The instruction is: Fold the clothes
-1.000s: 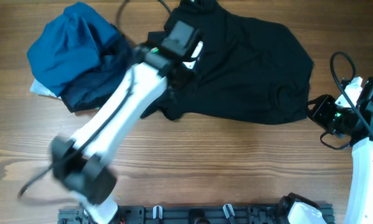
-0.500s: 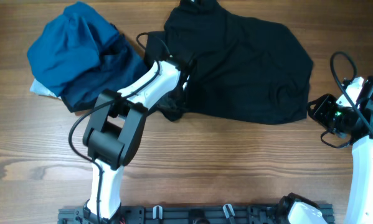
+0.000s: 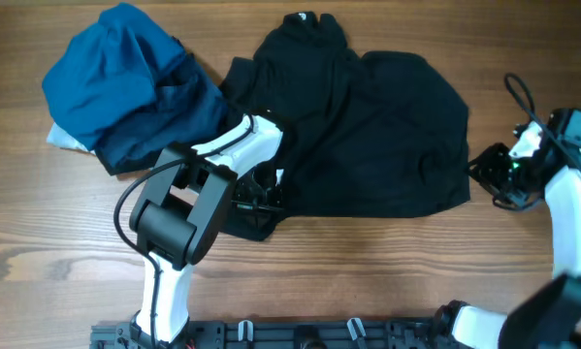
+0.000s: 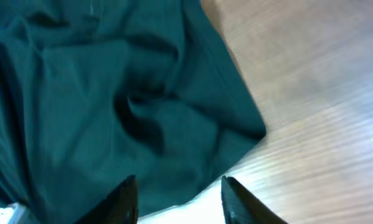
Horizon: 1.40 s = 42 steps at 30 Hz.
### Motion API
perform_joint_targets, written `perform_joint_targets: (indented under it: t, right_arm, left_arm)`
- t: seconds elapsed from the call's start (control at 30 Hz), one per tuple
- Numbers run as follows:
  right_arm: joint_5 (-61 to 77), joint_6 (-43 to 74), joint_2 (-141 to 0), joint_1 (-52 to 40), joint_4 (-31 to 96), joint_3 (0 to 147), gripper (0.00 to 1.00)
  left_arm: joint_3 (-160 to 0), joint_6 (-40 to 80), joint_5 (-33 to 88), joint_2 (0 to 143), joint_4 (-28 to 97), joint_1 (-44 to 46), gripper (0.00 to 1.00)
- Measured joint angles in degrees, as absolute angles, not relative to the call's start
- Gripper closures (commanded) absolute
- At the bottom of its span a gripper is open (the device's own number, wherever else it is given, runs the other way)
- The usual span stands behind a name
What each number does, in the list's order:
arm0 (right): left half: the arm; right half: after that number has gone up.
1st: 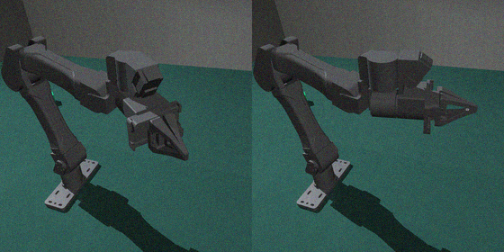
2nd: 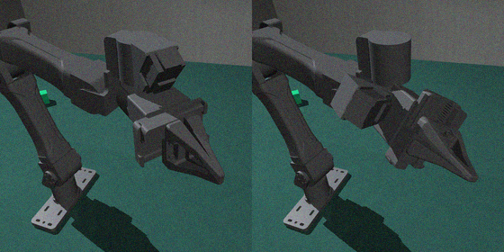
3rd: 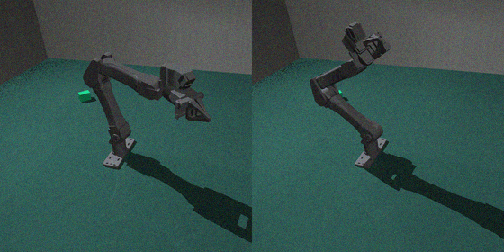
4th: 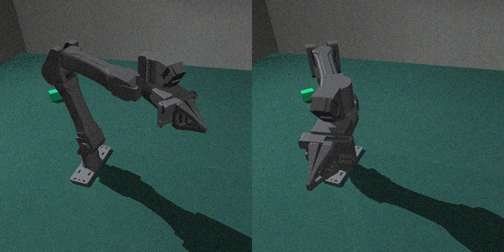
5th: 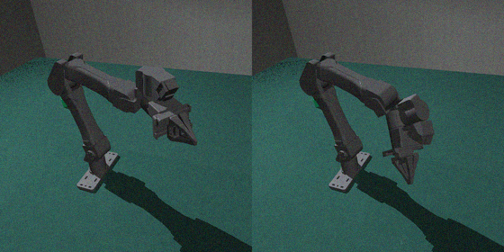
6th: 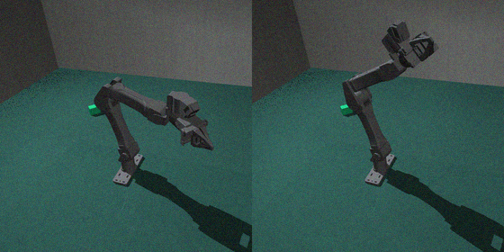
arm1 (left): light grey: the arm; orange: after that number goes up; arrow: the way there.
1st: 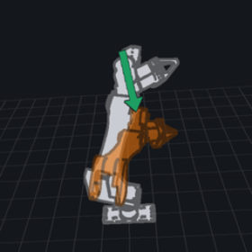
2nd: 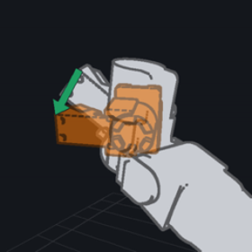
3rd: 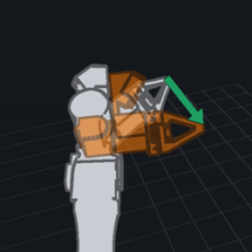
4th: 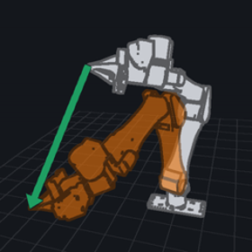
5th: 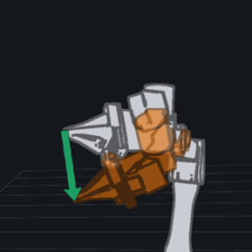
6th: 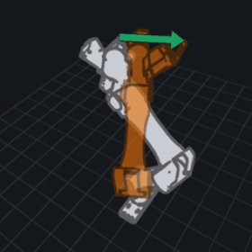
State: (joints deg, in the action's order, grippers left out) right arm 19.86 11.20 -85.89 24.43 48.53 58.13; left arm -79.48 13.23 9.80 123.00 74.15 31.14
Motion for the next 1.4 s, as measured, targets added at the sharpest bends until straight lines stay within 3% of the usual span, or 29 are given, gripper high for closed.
perform_joint_targets:
  t: [0.07,0.17,0.23,0.37,0.47,0.6,0.67,0.77,0.87,0.93,1.03,1.1,1.27,1.4]
  right_arm:
    - [22.33,9.32,-90.13,24.43,44.66,58.04,0.44]
    - [24.23,8.23,-95.29,24.43,35.81,57.78,0.71]
    - [24.75,9.04,-98.02,24.43,29.71,57.52,0.74]
    - [25.34,12.49,-101.95,24.32,22.39,57.49,0.89]
    - [25.50,13.72,-103.77,23.49,20.03,57.49,0.92]
    - [23.00,14.37,-107.15,21.23,18.87,57.52,0.95]
    - [21.56,15.18,-108.44,21.08,18.81,58.19,0.96]
    - [19.27,16.71,-108.55,21.04,19.29,58.94,0.96]
    - [15.53,17.10,-108.62,22.33,22.15,60.90,0.95]
    - [13.47,16.45,-108.64,23.79,24.62,62.22,0.88]
    - [11.49,15.22,-108.64,25.58,29.28,65.01,0.65]
    - [12.51,13.91,-108.42,25.69,33.63,67.61,0.59]
    - [20.18,9.61,-104.55,25.19,48.64,70.35,0.58]
    - [21.45,7.62,-104.31,23.00,51.66,68.60,0.57]
  left_arm:
    - [-79.44,13.23,9.96,123.00,73.97,31.11,0.96]
    - [-79.44,13.23,9.96,123.00,73.73,31.11,0.96]
    - [-79.35,13.23,9.98,123.00,73.52,31.11,0.96]
    - [-79.46,13.23,9.98,122.65,73.01,31.11,0.95]
    - [-80.36,13.26,9.85,120.88,69.43,31.14,0.82]
    - [-83.40,13.76,9.74,112.12,66.19,31.14,0.49]
    - [-83.64,13.78,9.52,107.92,65.95,31.14,0.48]
    - [-84.27,13.82,9.47,100.51,65.91,31.14,0.63]
    - [-84.29,14.06,9.26,99.88,65.52,31.14,0.61]
    - [-84.12,14.09,8.43,99.96,63.79,31.14,0.55]
    - [-82.52,14.09,7.40,100.22,58.28,31.14,0.50]
    - [-80.68,14.06,5.85,100.92,54.43,31.14,0.49]
    - [-78.30,14.04,3.03,106.00,47.22,30.11,0.55]
    - [-78.19,14.06,2.81,109.95,43.42,27.14,0.55]
